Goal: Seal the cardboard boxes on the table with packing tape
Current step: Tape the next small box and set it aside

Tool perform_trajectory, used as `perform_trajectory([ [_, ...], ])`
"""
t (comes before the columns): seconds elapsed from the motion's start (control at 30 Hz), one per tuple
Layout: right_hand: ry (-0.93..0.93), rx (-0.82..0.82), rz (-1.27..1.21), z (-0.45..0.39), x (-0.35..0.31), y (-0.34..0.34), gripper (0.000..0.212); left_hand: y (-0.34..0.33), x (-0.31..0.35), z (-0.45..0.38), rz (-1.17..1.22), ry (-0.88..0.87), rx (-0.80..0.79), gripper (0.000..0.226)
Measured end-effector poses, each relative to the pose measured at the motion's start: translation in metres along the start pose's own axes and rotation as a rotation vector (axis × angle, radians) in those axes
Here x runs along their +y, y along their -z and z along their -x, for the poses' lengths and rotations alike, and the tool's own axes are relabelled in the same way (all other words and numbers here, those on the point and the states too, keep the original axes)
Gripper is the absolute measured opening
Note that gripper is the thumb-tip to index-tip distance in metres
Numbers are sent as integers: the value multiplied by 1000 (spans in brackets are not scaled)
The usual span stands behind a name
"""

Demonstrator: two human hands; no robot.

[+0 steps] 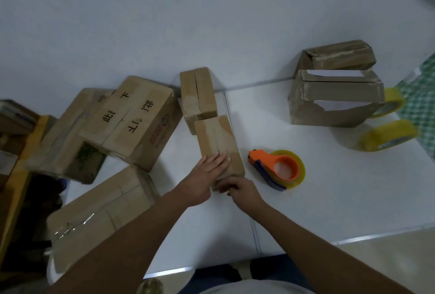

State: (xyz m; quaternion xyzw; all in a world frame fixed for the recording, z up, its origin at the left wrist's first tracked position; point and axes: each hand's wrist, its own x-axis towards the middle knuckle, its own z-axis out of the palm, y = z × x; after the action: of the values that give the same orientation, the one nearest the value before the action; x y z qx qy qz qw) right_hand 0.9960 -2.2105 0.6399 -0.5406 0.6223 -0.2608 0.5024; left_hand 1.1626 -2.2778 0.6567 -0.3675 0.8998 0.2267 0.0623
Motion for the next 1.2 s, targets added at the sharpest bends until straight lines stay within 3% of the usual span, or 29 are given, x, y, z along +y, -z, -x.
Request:
perform_trajectory([
  [0.27, -380, 41, 79, -21, 37, 0, 21, -2, -2, 3, -46, -14, -8, 99],
  [0.4, -258, 105, 32, -10, 33, 14, 29, -1, -4, 1, -19, -4, -17, 87],
  [0.47, -202, 225, 92, -6, 30, 23, 29, -7, -2, 1, -15, 12, 14, 77],
  [0.53, -181, 376, 115, -5, 38, 38, 29, -14, 0, 1, 6, 37, 97, 74],
  [0.63, -151, 487, 348, -9, 55, 62, 16, -21, -3, -1, 3, 15, 221, 70],
  [0.7, -206, 434, 482, -13, 62, 73, 32, -25, -5, 1, -1, -6, 237, 67],
  [0.8, -301, 230, 525, -16, 65, 76, 62, -25, -3, 6, 19, -15, 235, 66],
  [0.9, -305, 229, 646, -16, 71, 75, 75, -28, -3, 6, 3, -13, 243, 63],
  [1.03, -379, 284, 525, -9, 74, 81, 39, -33, -6, 6, -35, -16, 247, 62],
  [1.13, -315, 236, 741, -8, 73, 96, 25, -33, -6, 5, -7, -27, 252, 65],
  [1.2, -246, 223, 733, -9, 64, 111, 19, -31, -5, 3, 15, -15, 243, 66],
])
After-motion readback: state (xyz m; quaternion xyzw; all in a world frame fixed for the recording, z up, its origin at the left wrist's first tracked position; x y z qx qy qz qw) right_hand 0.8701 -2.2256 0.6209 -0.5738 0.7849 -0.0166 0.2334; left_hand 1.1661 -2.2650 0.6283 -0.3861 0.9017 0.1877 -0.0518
